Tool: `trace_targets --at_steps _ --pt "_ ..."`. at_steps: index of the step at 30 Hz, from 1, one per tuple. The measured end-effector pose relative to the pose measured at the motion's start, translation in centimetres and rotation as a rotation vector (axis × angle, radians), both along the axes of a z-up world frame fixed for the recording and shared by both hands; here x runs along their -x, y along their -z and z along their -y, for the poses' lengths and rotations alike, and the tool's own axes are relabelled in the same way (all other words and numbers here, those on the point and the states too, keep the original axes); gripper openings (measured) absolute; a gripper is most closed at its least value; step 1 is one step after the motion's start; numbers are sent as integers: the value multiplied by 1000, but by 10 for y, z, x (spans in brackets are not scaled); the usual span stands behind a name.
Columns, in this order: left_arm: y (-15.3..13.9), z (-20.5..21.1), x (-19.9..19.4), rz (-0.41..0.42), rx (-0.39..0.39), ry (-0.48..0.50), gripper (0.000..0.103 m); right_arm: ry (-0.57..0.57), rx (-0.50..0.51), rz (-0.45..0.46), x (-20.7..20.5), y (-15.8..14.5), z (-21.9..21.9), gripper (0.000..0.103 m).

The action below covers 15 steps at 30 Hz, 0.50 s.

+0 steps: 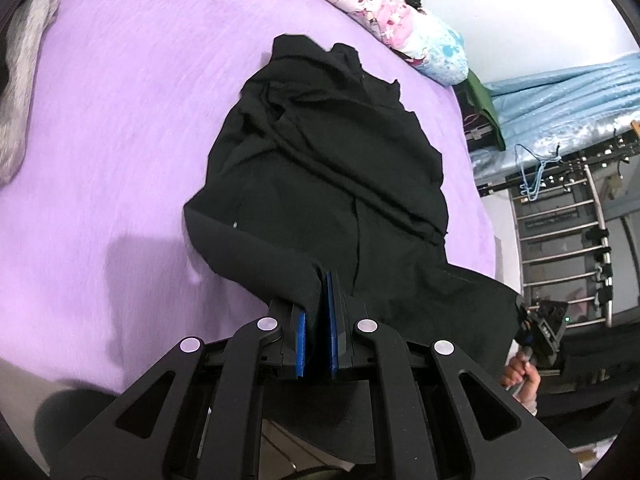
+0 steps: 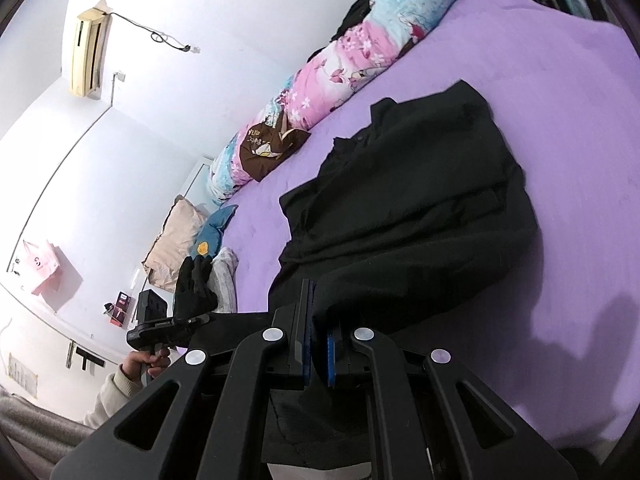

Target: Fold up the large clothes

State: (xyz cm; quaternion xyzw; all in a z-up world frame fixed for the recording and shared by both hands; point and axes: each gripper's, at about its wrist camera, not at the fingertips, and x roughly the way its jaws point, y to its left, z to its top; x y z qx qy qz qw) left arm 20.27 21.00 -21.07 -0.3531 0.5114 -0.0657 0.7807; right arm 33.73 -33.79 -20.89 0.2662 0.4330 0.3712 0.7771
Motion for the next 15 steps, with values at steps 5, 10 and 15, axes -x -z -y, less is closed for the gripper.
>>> trace_targets --at_steps 5,10,15 --pt "-19 -2 -23 22 -24 19 7 -19 4 24 -20 -13 -9 5" --pt "-37 -6 -49 45 -46 27 7 -26 7 46 -44 -26 -18 5" --pt "-49 -5 -71 60 -49 43 7 -28 -12 68 -61 -36 -28 5"
